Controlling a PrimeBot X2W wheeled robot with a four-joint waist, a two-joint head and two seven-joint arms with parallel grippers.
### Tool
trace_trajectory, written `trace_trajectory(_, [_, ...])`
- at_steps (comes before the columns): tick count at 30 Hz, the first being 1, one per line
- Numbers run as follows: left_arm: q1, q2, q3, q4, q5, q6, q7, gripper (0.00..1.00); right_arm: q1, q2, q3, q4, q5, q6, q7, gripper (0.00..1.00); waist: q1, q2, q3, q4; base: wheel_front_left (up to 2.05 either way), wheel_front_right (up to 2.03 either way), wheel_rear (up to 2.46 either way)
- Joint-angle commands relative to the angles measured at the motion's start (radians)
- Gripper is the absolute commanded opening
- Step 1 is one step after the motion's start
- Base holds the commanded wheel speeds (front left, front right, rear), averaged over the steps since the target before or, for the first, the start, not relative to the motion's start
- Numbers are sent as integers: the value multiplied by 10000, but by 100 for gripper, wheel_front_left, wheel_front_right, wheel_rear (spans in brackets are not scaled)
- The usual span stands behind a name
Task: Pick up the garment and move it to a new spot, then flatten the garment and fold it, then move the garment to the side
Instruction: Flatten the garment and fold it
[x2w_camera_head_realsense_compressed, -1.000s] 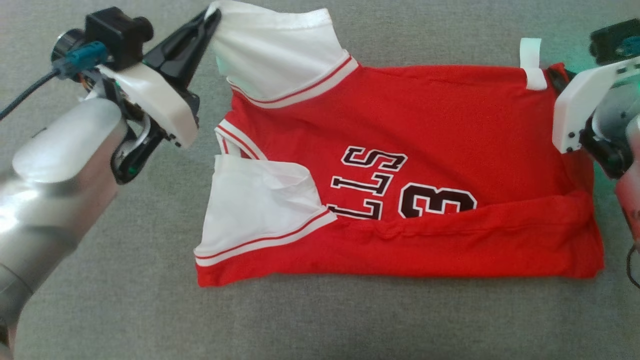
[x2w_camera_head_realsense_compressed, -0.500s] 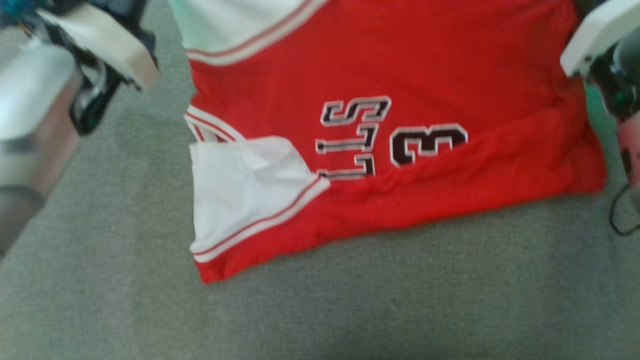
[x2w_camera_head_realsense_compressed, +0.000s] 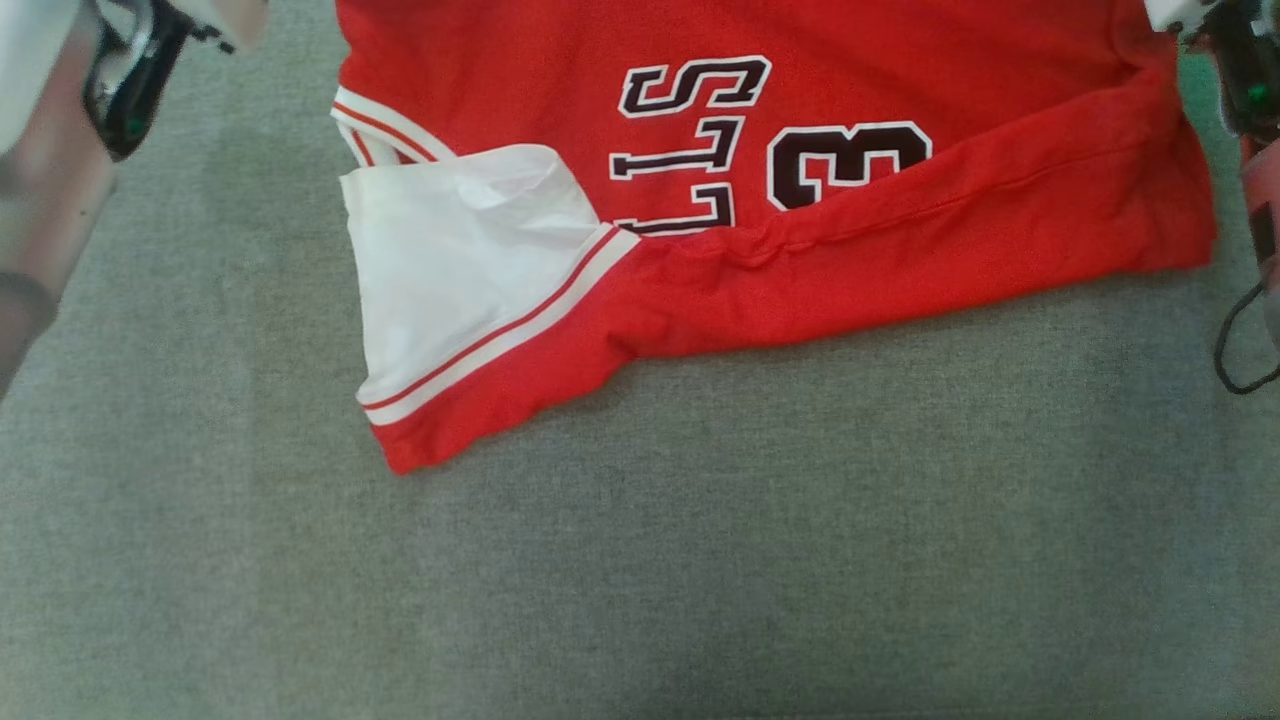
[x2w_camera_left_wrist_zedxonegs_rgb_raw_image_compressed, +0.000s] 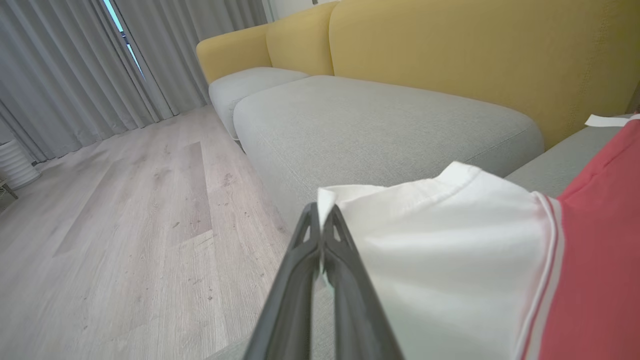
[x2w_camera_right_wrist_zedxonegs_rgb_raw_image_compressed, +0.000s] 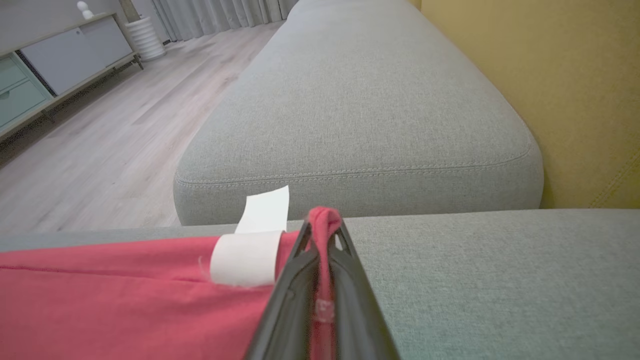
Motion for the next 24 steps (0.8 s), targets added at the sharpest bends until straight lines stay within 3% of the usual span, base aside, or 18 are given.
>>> trace_trajectory(1, [-555, 366, 477, 2, 69, -39, -87, 0, -217, 90, -3, -228, 93, -9, -140, 0, -1, 0, -39, 35, 0, 0, 0])
trace_trajectory(11, [868, 772, 126, -1102, 257, -55, -95, 0, 750, -335, 483, -306, 1036, -9, -137, 0, -1, 0, -975, 236, 0, 0, 0])
trace_trajectory(18, [2099, 1580, -826, -2606, -505, -56, 321, 0, 2026, -982, 1072, -934, 1901, -9, 721, 0, -1, 0, -1811, 327, 0, 0, 0])
trace_trajectory(24, [3181, 2343, -1179, -4024, -465, -56, 948, 0, 3547, -1658, 1482, -1740, 2705, -9, 1578, 0, -1, 0, -2437, 414, 0, 0, 0])
